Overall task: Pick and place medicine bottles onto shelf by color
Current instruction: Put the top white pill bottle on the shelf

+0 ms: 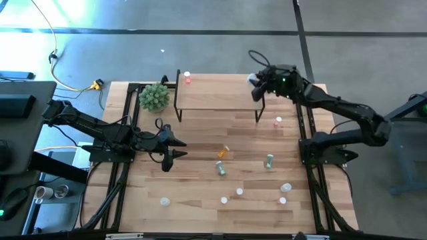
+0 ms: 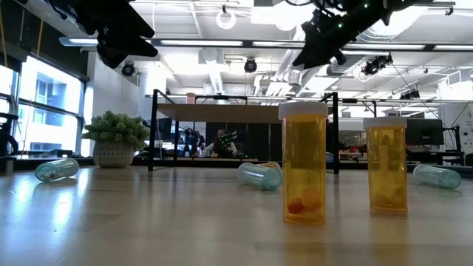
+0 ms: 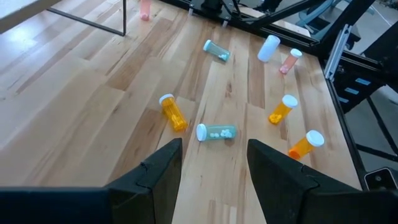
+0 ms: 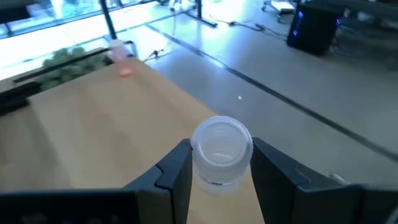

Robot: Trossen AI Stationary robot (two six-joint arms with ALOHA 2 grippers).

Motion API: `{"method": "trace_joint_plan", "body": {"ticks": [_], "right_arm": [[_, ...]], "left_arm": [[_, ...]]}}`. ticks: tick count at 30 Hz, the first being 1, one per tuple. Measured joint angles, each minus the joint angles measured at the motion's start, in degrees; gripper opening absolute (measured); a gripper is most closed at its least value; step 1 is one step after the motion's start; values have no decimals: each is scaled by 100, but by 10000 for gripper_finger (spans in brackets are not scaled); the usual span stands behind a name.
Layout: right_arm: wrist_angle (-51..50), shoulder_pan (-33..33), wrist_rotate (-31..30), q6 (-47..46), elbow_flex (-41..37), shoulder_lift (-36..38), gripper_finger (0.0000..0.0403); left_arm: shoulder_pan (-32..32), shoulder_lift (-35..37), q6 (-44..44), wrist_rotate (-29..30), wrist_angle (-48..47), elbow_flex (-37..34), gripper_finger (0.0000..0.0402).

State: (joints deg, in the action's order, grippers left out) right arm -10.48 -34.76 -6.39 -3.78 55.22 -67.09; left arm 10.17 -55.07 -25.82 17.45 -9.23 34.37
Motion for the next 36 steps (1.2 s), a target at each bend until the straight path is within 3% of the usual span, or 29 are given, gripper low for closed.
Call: {"method": "trace_joint_plan", "body": {"ticks": [10,19,36], "right_arm": [[-157,-745,743,-646,-4,-361,126],[-145,-655,713,-578,-9,-787,126],[-690,-647,473,-345,468,-834,126]], "left_arm": [[-2,0,252,131,2,0,172],[-6,0,266,141,2,0,172],[-6,-4,261,141,2,0,172]]}}
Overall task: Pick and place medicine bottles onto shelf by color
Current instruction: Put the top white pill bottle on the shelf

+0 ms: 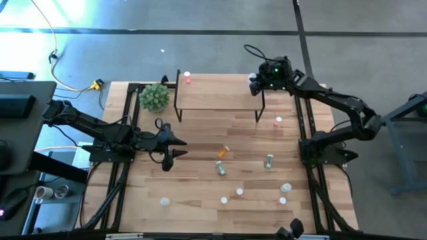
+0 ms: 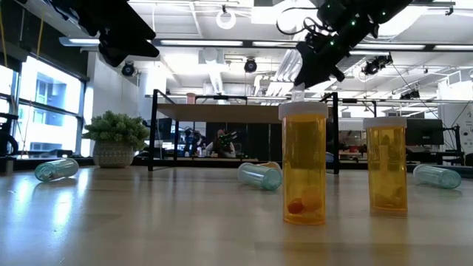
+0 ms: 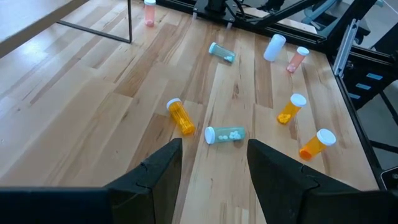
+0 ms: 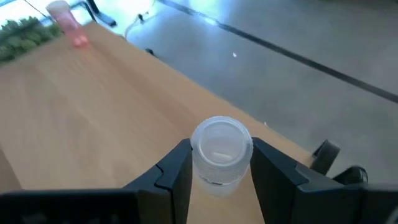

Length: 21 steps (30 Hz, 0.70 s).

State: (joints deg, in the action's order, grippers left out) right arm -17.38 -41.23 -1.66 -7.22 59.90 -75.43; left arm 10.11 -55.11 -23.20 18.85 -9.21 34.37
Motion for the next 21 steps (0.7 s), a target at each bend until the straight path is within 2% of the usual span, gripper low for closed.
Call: {"method": "trace_joint_plan", "body": {"ticks": [3,10,21], "right_arm": [[-23,-2,-179,39,-2,-179,126],[202,-2,-180,129,15,-551,126],[277,-2,-176,127,13,-599,126]], "left_arm": [[0,0,29,0,0,0,172],[-7,0,58,0,1,0,172],[-7,0,90,0,0,0,172]]}}
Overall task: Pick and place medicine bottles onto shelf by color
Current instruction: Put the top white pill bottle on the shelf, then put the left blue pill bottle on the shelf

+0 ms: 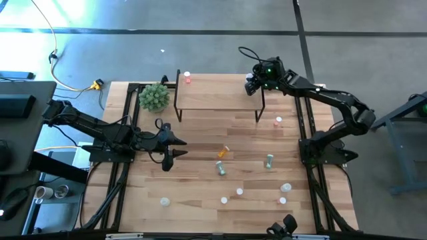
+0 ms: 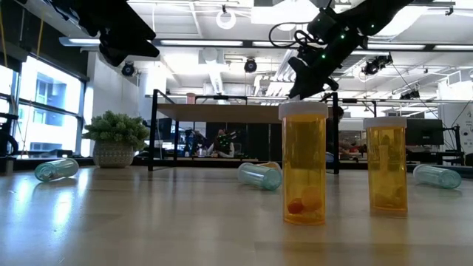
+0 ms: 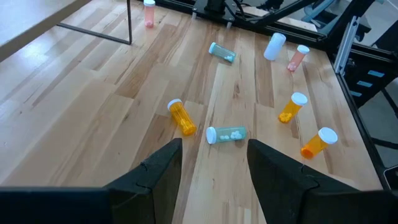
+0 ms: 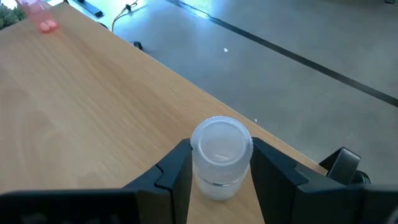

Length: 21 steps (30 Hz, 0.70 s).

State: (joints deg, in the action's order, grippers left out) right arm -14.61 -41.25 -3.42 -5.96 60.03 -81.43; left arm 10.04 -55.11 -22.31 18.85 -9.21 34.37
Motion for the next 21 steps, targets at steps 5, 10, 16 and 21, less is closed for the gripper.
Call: {"method": "trace_joint_plan", "body": {"ticks": [5,10,16,21], "right_arm": [[-10,0,0,0,2,-2,142],[-138,0,-22,-52,-46,-66,182],[10,0,-46,-21,-22,-29,213],[85,0,-55,-2,-22,89,215]], "left_arm": [[0,0,-1,0,2,0,172],[0,0,-2,0,2,0,172],[0,0,-2,-4,0,0,172],[0,0,-2,-17,0,0,172]]}}
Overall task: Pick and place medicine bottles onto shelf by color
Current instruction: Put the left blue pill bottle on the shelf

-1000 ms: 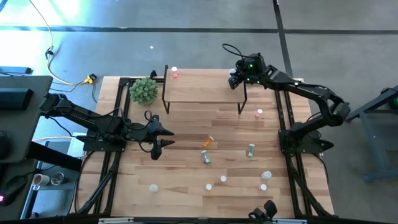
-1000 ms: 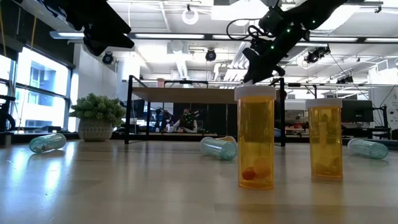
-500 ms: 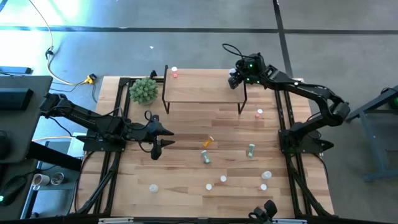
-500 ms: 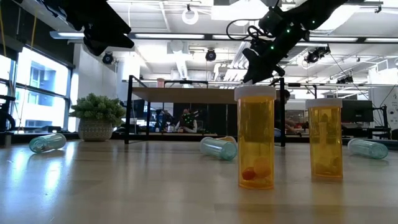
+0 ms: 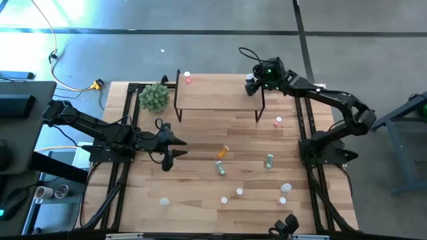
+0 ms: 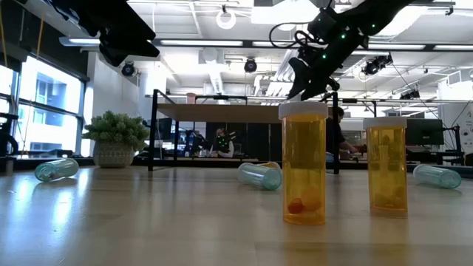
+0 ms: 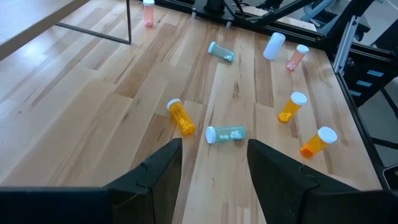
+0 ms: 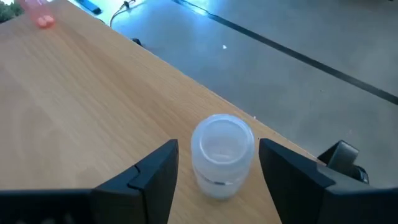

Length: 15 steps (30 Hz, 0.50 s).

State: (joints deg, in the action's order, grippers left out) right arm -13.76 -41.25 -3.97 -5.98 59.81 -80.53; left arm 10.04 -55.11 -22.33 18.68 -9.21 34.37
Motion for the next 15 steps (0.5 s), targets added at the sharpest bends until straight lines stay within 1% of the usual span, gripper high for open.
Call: {"method": "trace_joint_plan", "body": {"ticks": [10,15], "right_arm": [[55,0,4,0,2,450,215],[-130,83,53,0,4,696,215]], "left_arm": [[2,0,-17,-6,-45,0,172],[26,0,-20,-306,-191,0,172]]}}
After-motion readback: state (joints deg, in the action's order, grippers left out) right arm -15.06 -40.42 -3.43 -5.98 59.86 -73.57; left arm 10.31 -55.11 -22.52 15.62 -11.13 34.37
